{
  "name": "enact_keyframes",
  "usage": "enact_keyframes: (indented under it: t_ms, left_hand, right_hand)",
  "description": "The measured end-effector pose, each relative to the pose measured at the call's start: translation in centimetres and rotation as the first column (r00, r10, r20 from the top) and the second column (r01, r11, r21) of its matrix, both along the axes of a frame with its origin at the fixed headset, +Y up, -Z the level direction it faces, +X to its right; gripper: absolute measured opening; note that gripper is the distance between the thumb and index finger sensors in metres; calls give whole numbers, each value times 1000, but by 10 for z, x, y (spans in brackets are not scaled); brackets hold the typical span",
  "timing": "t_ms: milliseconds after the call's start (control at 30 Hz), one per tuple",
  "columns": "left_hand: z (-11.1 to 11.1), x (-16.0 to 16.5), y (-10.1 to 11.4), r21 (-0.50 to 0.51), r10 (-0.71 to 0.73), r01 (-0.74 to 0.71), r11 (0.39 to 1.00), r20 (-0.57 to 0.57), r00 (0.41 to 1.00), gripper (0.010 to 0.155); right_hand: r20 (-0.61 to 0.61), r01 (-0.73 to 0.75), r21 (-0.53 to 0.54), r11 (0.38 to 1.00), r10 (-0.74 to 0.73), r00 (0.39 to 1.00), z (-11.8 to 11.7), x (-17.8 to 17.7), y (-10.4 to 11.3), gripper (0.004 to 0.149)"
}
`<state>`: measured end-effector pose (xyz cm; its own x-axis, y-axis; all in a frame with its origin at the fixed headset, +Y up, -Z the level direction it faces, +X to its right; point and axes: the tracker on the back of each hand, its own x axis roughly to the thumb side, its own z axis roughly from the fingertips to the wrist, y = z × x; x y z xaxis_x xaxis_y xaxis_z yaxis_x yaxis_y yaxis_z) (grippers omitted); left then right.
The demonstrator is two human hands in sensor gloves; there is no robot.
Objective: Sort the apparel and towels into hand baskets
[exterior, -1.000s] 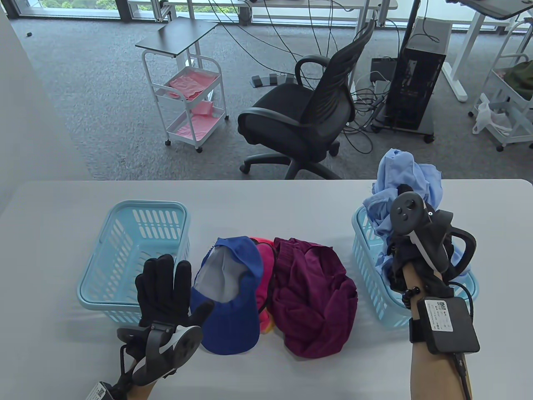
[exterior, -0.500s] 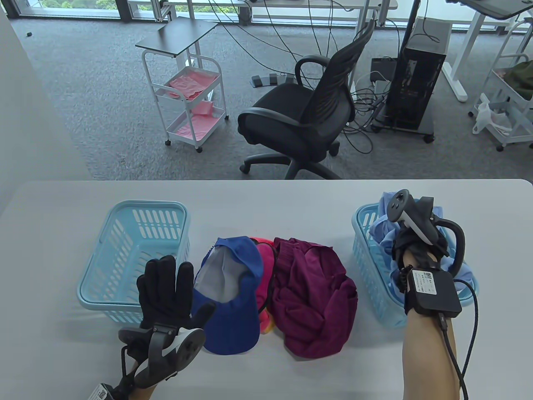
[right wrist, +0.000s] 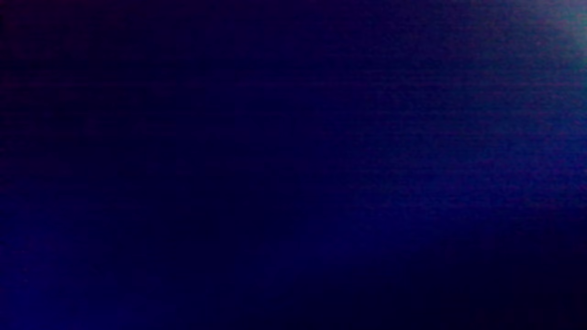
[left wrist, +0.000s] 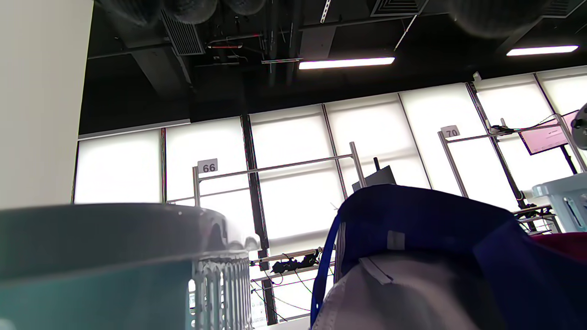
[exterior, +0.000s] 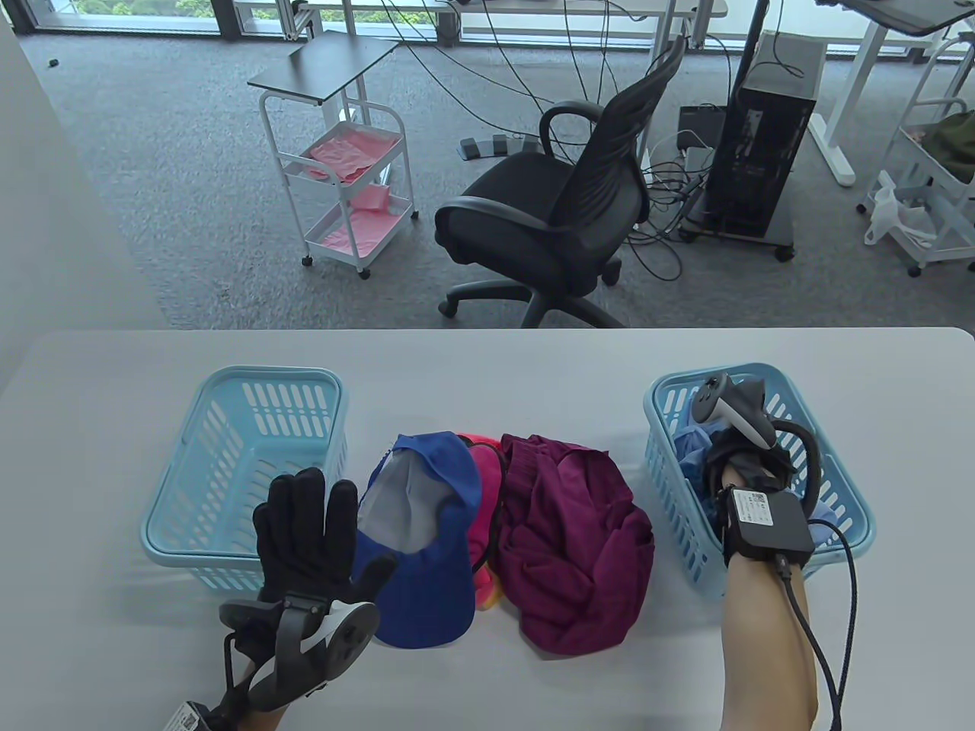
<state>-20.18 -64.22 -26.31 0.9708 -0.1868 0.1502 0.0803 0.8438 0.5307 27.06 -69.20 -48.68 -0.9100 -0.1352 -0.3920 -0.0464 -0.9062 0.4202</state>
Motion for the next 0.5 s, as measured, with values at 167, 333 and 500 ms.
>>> enact_keyframes:
  t_ms: [167,333,500]
  left_hand:
    - [0,0,0,-3,-2,2,1000,-3,1000,97]
    - [1,-1,1,4,7,-7,1000,-9,1000,97]
    - [0,-2,2,10,16,-15,1000,-12,1000,97]
  right_hand:
    - [-13,4,-58,998,-5,1000,-2,0,-10,75]
    - [-24,16,18,1000,-15,1000,2,-2,14,81]
    - [-42,3,179,984,4,999,11,-3,59,77]
